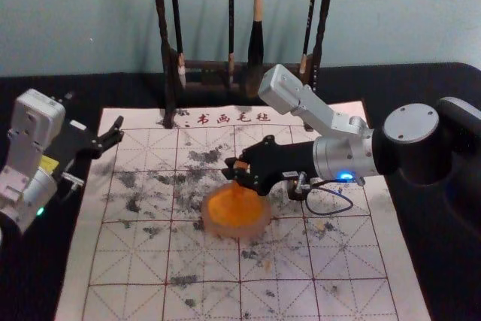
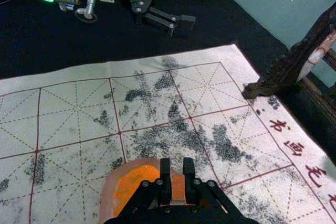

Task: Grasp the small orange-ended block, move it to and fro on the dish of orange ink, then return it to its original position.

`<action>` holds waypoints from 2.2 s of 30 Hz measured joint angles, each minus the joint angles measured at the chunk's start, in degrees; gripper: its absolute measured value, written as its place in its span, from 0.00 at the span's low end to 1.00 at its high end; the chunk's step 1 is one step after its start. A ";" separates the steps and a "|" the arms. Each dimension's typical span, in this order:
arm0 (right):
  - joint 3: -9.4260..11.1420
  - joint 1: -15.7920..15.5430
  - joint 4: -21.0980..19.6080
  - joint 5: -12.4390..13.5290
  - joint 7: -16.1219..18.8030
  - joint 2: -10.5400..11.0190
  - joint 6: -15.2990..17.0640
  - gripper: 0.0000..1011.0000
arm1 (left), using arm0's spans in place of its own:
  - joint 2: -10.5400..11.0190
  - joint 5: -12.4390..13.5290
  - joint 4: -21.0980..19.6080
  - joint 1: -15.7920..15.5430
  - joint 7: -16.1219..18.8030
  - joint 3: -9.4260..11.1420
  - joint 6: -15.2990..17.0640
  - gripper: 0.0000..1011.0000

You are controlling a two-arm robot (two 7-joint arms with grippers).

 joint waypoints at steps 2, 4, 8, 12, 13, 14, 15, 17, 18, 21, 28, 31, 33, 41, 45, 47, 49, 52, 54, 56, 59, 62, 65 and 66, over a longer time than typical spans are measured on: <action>0.11 -0.10 -0.28 0.01 0.03 0.25 -0.01 0.13 | 0.00 0.00 0.00 0.00 0.00 0.00 0.00 0.99; 0.17 -0.22 -0.50 0.03 0.05 0.44 -0.02 0.13 | 0.00 0.00 0.00 0.00 0.00 0.00 0.00 0.99; 0.36 -0.59 -1.14 0.16 0.17 1.08 -0.06 0.13 | 0.00 0.00 0.00 0.00 0.00 0.00 0.00 0.99; 0.51 -0.80 -1.53 0.33 0.28 1.42 -0.07 0.13 | 0.00 0.00 0.00 0.00 0.00 0.00 0.00 0.99; 0.58 -0.90 -1.70 0.43 0.31 1.55 -0.07 0.13 | 0.00 0.00 0.00 0.00 0.00 0.00 0.00 0.99; 0.60 -0.95 -1.79 0.48 0.34 1.62 -0.08 0.13 | 0.00 0.01 0.00 0.00 0.00 0.00 0.00 0.99; 0.63 -1.01 -1.91 0.53 0.39 1.71 -0.08 0.13 | 0.00 0.00 0.00 0.00 0.00 0.00 0.00 0.99; 0.71 -1.15 -2.23 0.70 0.50 1.95 -0.10 0.13 | 0.00 0.00 0.00 0.00 0.00 0.00 0.00 0.99; 0.73 -1.21 -2.33 0.73 0.53 2.04 -0.11 0.13 | 0.00 0.01 0.00 0.00 0.00 0.00 0.00 0.99; 0.77 -1.55 -2.82 0.91 0.59 2.48 -0.14 0.13 | 0.00 0.00 0.00 0.00 0.00 0.00 0.00 0.99; 0.74 -2.07 -3.36 1.08 0.72 3.10 -0.11 0.13 | 0.00 0.00 0.00 0.00 0.00 0.00 0.00 0.99; 0.67 -2.31 -3.59 1.16 0.74 3.28 -0.03 0.13 | 0.00 0.00 0.00 0.00 0.00 0.00 0.00 0.99; 0.64 -2.39 -3.68 1.19 0.77 3.35 -0.01 0.13 | 0.00 0.00 0.00 0.00 0.00 0.00 0.00 0.99; 0.38 -2.79 -4.63 1.49 1.15 3.85 0.17 0.13 | 0.00 0.00 0.00 0.00 0.00 0.00 0.00 0.99; 0.07 -2.91 -4.94 1.57 1.39 3.98 0.27 0.13 | 0.00 0.00 0.00 0.00 0.00 0.00 0.00 0.99; -0.05 -2.91 -4.99 1.58 1.42 3.96 0.27 0.13 | 0.00 0.00 0.00 0.00 0.00 0.00 0.00 0.99; -0.29 -2.91 -5.06 1.60 1.46 3.81 0.29 0.13 | 0.00 0.00 0.00 0.00 0.00 0.00 0.00 0.99; -0.46 -2.89 -5.08 1.63 1.50 3.64 0.31 0.13 | 0.00 0.00 0.00 0.00 0.00 0.00 0.00 0.99; -0.57 -2.85 -5.10 1.65 1.56 3.54 0.34 0.13 | 0.00 0.00 0.00 0.00 0.00 0.00 0.00 0.99; -0.71 -2.79 -5.16 1.66 1.57 3.37 0.43 0.13 | 0.00 0.01 0.00 0.00 0.00 0.00 0.00 0.99; -0.91 -2.59 -5.18 1.73 1.58 2.99 0.48 0.13 | 0.00 0.00 0.00 0.00 0.00 0.00 0.00 0.99; -1.03 -2.42 -5.10 1.74 1.56 2.76 0.51 0.13 | 0.00 0.00 0.00 0.00 0.00 0.00 0.00 0.99; -1.19 -2.16 -4.82 1.73 1.56 2.47 0.52 0.13 | 0.00 0.00 0.00 0.00 0.00 0.00 0.00 0.99; -1.29 -2.02 -4.62 1.71 1.56 2.29 0.52 0.13 | 0.00 0.00 0.00 0.00 0.00 0.00 0.00 0.99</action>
